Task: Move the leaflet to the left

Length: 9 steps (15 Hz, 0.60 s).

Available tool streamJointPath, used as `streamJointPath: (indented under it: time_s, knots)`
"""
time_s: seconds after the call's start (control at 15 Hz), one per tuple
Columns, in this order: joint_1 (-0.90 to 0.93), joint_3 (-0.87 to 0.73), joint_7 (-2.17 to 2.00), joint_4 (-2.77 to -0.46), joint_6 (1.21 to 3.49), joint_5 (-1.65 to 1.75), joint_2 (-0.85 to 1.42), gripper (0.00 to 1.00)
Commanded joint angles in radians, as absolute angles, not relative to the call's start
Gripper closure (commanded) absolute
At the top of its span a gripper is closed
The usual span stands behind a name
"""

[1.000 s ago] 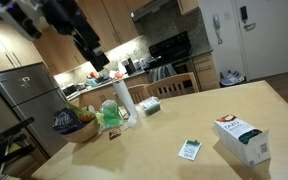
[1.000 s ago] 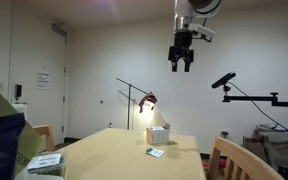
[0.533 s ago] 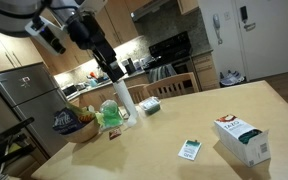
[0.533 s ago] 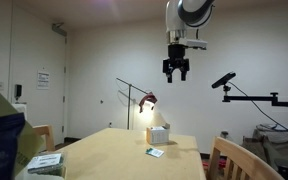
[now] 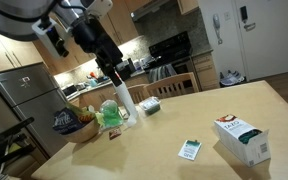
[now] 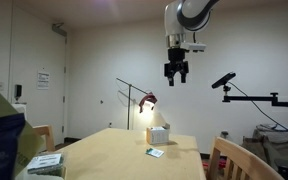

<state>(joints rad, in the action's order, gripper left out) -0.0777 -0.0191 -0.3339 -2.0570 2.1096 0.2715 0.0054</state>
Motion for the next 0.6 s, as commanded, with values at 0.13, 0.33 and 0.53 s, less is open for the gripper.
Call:
streamJointPath:
  time_s: [0.13,0.33,0.53]
  knots:
    - [-0.076,-0.049,-0.133,-2.003,2.148,0.29,0.125,0.0]
    - [-0.081,-0.058,-0.003,-1.961,2.168,0.265,0.209,0.0]
    - [-0.086,-0.065,0.033,-1.902,2.204,0.252,0.304,0.0]
